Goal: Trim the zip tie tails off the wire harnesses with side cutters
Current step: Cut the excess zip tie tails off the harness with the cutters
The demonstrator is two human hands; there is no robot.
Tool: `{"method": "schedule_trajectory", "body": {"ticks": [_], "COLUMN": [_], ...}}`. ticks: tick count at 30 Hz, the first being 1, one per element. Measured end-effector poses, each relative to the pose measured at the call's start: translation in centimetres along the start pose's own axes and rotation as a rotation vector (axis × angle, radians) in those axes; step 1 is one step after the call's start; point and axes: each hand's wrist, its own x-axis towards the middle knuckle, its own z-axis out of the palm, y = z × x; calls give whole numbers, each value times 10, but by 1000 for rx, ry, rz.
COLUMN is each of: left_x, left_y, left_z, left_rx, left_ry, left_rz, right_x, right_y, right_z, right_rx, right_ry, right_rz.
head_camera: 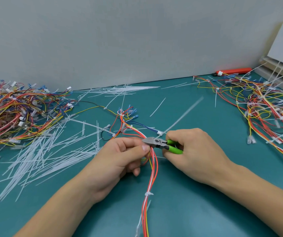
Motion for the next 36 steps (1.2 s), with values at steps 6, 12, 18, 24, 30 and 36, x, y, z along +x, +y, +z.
{"method": "schedule_trajectory", "body": {"ticks": [6, 12, 18, 24, 30, 36], "left_x": [1, 2, 2, 0, -1, -1], "left_y": [-1, -1, -1, 0, 0, -1], "left_z": [-1, -1, 0, 0, 2, 3], "left_rx": [-26, -37, -30, 33, 56, 43], "left_ry": [32, 15, 26, -13, 11, 30], "left_rz": [-13, -11, -16, 0, 12, 19], "right_x": [-2, -1, 0, 3, 1, 0], "right_y": [-1, -1, 1, 3, 5, 8], "right_z": [-1, -2, 0, 2, 5, 6], "right_rx": [82, 72, 85, 53, 34, 79], "right_ry": [11, -14, -8, -33, -30, 61], "right_rz": [-58, -57, -57, 9, 4, -77]}}
